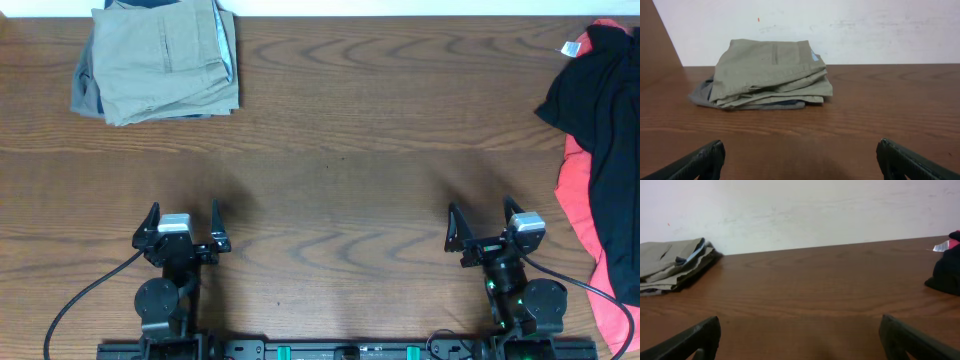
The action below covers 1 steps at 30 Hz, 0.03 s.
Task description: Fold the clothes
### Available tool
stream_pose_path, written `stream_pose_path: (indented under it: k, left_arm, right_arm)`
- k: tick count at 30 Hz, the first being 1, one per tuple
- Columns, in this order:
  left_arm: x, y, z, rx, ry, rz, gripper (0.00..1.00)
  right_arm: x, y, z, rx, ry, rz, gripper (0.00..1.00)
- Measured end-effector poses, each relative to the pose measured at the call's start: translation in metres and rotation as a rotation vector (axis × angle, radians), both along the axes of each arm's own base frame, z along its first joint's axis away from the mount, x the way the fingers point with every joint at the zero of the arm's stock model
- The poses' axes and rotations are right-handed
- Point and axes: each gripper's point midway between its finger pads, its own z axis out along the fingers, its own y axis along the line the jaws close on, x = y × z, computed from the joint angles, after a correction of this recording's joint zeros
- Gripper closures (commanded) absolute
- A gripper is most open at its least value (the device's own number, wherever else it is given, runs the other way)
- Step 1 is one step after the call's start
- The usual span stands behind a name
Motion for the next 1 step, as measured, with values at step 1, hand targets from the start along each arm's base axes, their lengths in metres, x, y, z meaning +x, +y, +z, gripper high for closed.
stream_pose_path:
  k: [1]
  left_arm:
    - [0.0,0.0,0.0,0.0,0.0,0.0,0.02]
  right_arm:
    - [0.0,0.0,0.0001,0.0,0.0,0.0,0.01]
